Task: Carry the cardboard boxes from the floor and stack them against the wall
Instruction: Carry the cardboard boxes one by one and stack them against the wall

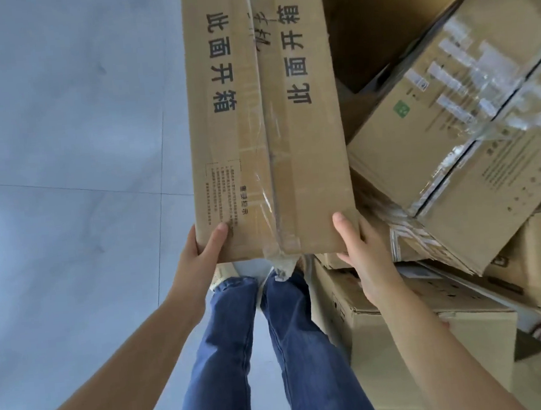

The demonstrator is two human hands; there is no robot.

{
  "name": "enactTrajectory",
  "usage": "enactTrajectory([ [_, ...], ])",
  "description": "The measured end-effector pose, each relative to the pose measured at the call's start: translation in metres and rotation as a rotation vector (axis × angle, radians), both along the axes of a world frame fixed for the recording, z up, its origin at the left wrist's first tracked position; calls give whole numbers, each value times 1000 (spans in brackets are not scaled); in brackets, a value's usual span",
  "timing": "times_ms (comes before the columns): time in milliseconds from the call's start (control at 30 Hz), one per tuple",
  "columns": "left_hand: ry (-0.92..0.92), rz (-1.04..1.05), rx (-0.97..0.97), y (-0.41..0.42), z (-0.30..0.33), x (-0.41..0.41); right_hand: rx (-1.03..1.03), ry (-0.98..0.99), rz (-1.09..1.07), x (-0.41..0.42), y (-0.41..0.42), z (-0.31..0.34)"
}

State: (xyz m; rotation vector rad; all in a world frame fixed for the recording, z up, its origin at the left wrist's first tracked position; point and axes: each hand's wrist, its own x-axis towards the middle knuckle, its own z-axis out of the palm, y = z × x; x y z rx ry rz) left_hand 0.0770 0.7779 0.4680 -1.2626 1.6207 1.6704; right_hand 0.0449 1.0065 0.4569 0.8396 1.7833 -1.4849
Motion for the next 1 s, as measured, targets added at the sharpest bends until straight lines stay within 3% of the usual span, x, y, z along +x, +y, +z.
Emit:
enactTrajectory([
  [167,49,-5,-132,-18,61,-1,35,28,30,1,-11,59],
  [333,-103,29,-120,-21,64,-11,67,-174,8,-4,-17,60],
  [400,-16,104,-52,-69,140,-17,51,-129,25,-14,-68,138],
  [533,-67,167,56,-66,142,-61,-82,-181,-124,-58,-72,151],
  [633,-98,150,80,-62,145,-79,-67,-198,-167,-75,-69,150],
  [1000,-15,278,80,-83,191,-36,-52,-114,-19,-66,-91,190],
])
